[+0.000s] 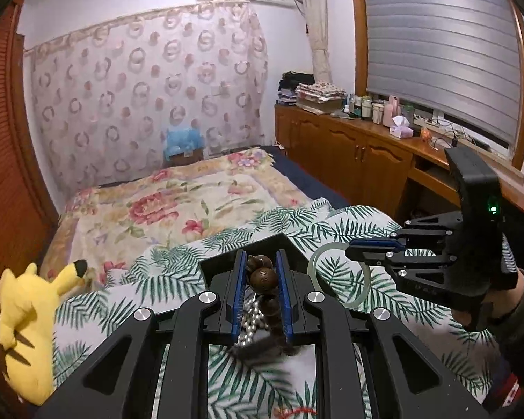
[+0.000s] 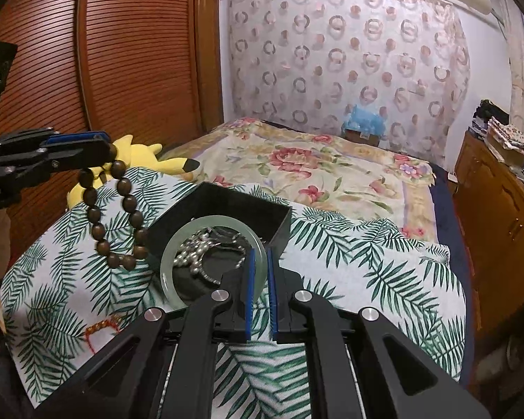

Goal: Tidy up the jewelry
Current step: 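Lower jade bangle into black box with right tool while left tool drops bracelet in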

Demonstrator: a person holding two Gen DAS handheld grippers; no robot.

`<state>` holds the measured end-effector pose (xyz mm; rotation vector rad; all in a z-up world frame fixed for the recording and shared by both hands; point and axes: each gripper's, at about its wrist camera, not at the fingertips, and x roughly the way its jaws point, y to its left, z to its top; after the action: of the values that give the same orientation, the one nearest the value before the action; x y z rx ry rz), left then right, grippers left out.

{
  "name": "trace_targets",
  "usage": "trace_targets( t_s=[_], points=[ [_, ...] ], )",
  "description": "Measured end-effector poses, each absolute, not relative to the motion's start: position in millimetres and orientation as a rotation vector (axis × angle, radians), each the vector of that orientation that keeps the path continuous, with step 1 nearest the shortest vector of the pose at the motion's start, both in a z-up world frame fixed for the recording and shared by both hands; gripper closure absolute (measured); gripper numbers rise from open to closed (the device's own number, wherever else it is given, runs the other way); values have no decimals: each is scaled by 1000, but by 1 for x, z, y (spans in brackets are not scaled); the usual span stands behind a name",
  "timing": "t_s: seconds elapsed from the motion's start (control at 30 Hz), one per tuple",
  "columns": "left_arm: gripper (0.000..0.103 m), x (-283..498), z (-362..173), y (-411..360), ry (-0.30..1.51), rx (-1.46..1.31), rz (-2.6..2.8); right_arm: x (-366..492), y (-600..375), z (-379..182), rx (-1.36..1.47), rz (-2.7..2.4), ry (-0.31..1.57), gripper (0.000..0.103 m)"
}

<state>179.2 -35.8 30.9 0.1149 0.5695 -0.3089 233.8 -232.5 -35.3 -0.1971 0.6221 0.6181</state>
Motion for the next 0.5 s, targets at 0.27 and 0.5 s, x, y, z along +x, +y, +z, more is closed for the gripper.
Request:
trace_targets(
  t_s=[0.27,0.5],
  points=[
    [87,207,22,-45,590,102,-338,245,-234,-36,-203,605,625,95],
    [68,219,-1,-37,646,107,-288,251,-230,-38,-208,615,629,95]
  ],
)
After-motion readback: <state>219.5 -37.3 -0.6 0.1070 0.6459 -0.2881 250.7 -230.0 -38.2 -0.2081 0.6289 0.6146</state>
